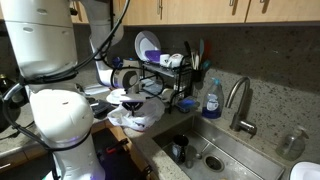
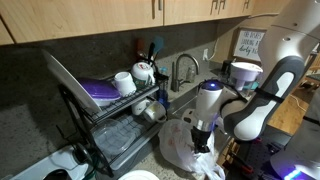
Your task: Take the white object out of the plastic bag and put it on the gray plate
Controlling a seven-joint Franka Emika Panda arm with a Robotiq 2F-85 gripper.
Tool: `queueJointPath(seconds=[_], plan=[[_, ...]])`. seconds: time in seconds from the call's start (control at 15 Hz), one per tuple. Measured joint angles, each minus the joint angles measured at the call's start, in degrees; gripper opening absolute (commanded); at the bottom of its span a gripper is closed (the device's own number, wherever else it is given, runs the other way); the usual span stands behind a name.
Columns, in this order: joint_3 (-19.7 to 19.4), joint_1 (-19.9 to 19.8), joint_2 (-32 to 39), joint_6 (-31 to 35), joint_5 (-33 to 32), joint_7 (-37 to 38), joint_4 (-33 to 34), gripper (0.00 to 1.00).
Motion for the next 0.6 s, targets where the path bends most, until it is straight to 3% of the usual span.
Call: queueJointPath(seconds=[0.47, 0.6], plan=[[2.2, 0.3, -7.2, -5.6, 7.9, -5.9, 0.1, 0.01], [-1.5, 4.2, -10.1, -8.9, 9.3, -7.7, 0.4, 0.01]])
